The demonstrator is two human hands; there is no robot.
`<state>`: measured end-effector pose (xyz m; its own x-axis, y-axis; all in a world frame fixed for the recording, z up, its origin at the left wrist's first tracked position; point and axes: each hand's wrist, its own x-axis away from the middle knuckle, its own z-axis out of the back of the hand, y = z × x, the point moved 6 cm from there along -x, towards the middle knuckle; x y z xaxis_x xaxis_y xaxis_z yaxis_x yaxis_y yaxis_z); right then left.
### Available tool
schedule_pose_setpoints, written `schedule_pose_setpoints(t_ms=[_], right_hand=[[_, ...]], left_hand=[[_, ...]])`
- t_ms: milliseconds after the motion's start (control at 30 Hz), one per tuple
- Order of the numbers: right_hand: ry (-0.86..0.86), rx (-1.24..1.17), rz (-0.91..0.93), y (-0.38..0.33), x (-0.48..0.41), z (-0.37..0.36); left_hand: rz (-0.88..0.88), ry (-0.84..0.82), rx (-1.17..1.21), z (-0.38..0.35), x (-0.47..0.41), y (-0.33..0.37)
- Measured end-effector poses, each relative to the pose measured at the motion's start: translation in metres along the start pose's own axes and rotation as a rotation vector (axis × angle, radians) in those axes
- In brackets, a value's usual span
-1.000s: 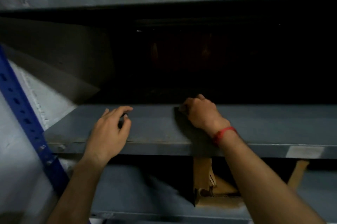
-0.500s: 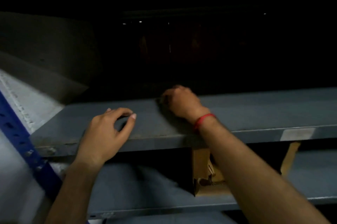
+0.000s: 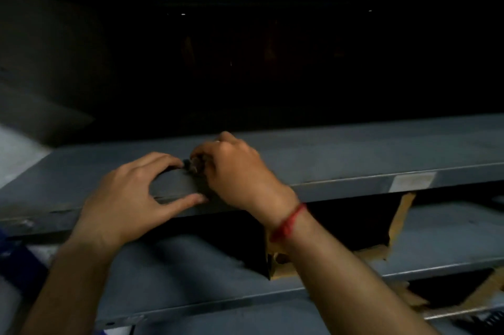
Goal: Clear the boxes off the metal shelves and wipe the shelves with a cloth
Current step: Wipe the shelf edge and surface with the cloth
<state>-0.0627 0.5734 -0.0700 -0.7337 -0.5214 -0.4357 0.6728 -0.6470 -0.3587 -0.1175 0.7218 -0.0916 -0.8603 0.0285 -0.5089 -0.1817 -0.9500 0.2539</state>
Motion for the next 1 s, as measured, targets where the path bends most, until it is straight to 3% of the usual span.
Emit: schedule_pose_setpoints(t_ms=[167,267,367,433,600,733,900,1000], right_hand=[[-0.084,0.151,-0.152,0.108,-0.051,0.020],[-0.066,0.244,-0.328,0.171,-0.027,0.067],[-0.052,0.254,-0.395,0.171,0.024,0.093],[-0.029,0.173,-0.347,0.142,0.055,0.091],[0.038,0.017,0.009,0.053,0.058,0.049],[-0.083,0.073,0.075,0.089,0.003,0.037],[-0.116,0.218,-0.174,0.210,-0.011,0.088],[-0.107,0.233,-0.295,0.229,0.027,0.113]], left_hand=[[-0.007,-0.041,-0.076,-0.003,-0.001,0.004],[-0.090,-0.012,-0.126,-0.013,-0.010,0.040],[-0.177,0.079,-0.096,-0.033,-0.023,0.091],[-0.165,0.166,-0.032,-0.045,-0.031,0.116],[0.064,0.321,0.114,-0.052,-0.039,0.112],[0.153,0.259,0.066,-0.051,-0.035,0.113],[0.177,0.157,0.009,-0.051,-0.036,0.117],[0.173,0.153,-0.021,-0.056,-0.040,0.136]])
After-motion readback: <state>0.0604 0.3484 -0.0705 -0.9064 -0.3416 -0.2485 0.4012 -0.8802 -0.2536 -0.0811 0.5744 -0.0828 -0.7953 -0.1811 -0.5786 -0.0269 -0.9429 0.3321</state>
